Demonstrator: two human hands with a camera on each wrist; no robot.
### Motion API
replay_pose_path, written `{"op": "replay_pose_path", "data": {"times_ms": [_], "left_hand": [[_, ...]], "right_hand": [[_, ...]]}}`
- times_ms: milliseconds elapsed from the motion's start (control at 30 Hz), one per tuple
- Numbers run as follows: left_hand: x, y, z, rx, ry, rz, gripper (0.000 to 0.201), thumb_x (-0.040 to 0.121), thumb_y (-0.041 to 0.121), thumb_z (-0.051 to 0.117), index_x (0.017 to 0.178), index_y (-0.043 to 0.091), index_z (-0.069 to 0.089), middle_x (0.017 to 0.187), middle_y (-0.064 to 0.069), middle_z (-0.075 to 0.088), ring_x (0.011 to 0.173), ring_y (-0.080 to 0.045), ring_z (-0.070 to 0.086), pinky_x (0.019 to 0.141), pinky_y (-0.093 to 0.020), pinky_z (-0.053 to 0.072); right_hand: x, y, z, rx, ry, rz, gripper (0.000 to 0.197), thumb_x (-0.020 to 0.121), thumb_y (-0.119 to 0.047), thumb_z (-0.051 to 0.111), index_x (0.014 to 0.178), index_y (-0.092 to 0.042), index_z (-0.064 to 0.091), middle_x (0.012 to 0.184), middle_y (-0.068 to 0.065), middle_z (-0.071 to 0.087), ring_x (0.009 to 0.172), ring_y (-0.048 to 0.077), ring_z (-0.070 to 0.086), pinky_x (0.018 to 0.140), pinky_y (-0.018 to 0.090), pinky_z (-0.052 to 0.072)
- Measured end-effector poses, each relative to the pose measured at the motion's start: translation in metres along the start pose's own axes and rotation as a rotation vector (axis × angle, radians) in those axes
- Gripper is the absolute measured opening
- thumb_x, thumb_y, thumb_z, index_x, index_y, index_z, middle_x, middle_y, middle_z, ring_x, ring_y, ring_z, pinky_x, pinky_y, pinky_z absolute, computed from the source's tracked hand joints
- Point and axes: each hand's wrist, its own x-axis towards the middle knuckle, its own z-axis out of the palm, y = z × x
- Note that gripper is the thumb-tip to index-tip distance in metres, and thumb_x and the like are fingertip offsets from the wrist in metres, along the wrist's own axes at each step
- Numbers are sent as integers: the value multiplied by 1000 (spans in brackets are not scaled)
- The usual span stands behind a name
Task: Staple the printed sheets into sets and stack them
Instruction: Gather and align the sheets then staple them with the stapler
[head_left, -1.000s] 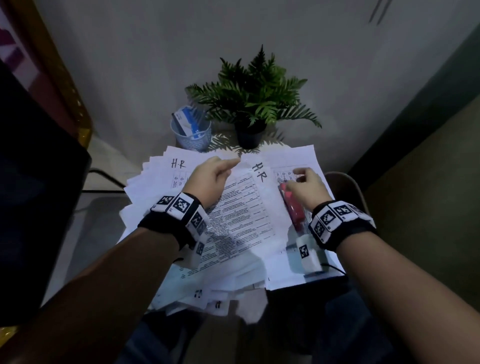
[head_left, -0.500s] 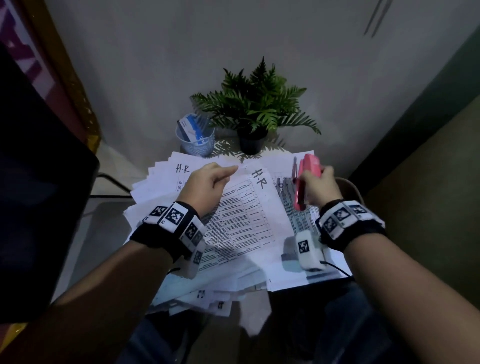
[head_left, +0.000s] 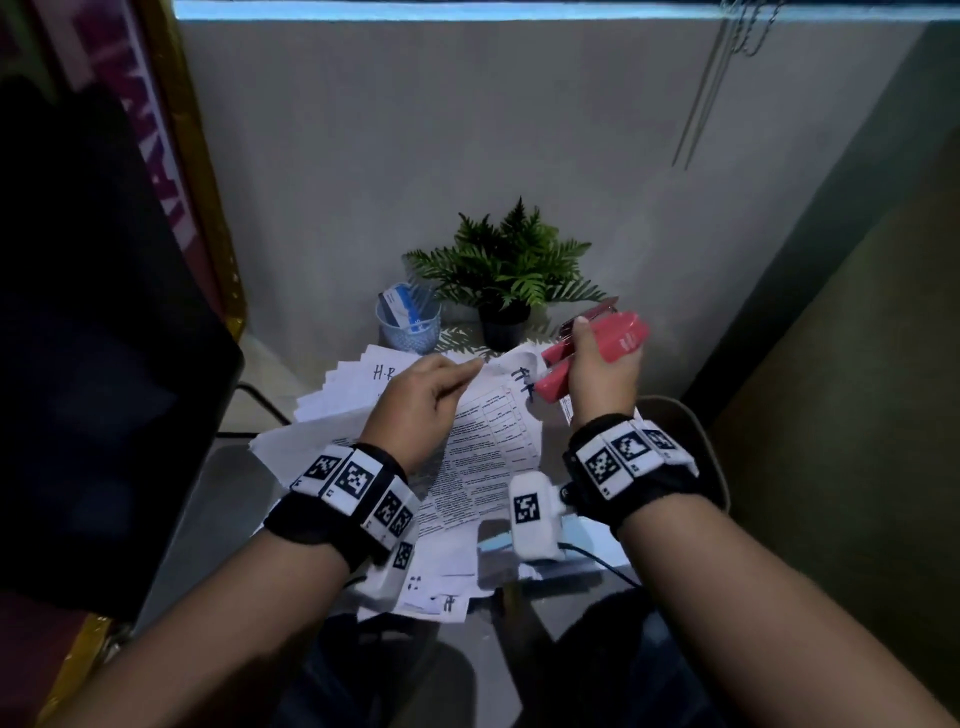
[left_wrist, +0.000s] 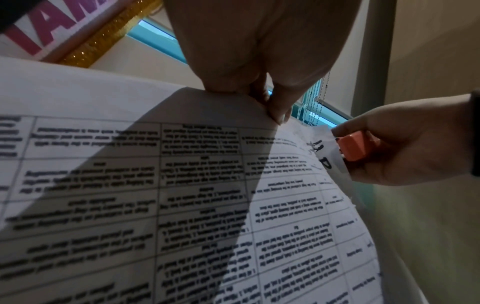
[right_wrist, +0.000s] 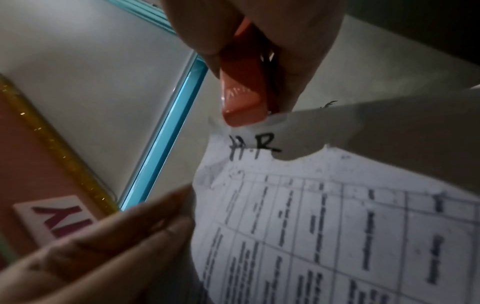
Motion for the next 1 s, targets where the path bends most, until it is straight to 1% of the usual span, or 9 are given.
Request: {"op": "replay_pose_path", "data": {"times_ms": [167,300,433,500,600,667,733,900,1000], "left_hand": [[-10,14,-11,30,26,15,29,91,5,57,117,13,67,94,-1,63,86,-10,56,76,-9,38],[-14,20,-20,31,86,-34,27,93,9,56,118,13,66,92,0,62,86,-11,55,76,-13,36],[-18,25,-23,9,102,-38,27,93,11,56,117,15,67,89,2,61,85,-11,55,74,-12,36],[-20,30,-22,7,108,-14,28,92,8,57,116,16,67,91,2,62,85,-5,52,74,-5,36],[-23,37,-20,20,96,45,30,91,5,58,117,18,67,92,3,63,83,3,48,74,1,33],[-25,40,-21,12,86,57,31,90,3,58,116,18,67,92,3,63,83,3,48,74,1,33],[-25,44,-23,-10,86,60,32,90,2,58,116,17,67,92,2,63,82,7,49,74,1,33],[-27,51,-26,-71,81,58,32,89,1,57,117,15,67,92,5,61,87,15,50,76,1,34],[-28,51,-27,-87,90,60,30,90,4,58,117,15,67,92,2,62,86,13,51,76,0,35]], "right_hand": [[-23,-8,0,28,7,-63,35,89,-43,57,113,-17,54,92,-6,62,86,12,59,78,23,41],[-29,-18,-8,84,78,-115,33,91,-48,52,106,-18,55,80,-12,63,71,0,60,63,16,44],[-34,-15,-12,26,97,-180,50,89,-52,52,121,-14,49,89,-3,66,79,11,65,73,26,50],[-39,-13,-11,-5,80,-182,61,87,-55,52,130,-13,44,100,4,67,90,19,65,82,31,51],[-48,-15,-6,29,48,-161,72,80,-66,51,131,-16,42,105,6,66,94,25,65,83,34,53],[-48,-18,-4,73,37,-130,68,79,-68,51,124,-17,47,97,2,65,83,19,65,74,22,55],[-47,-24,-4,88,32,-101,47,89,-55,49,115,-16,53,89,-5,62,73,4,59,56,3,44],[-46,-28,-1,87,33,-118,45,92,-54,45,102,-12,59,90,3,66,79,16,63,60,21,44],[-42,-23,3,70,35,-115,42,91,-55,46,94,-16,60,87,3,67,83,20,65,74,30,50]]}}
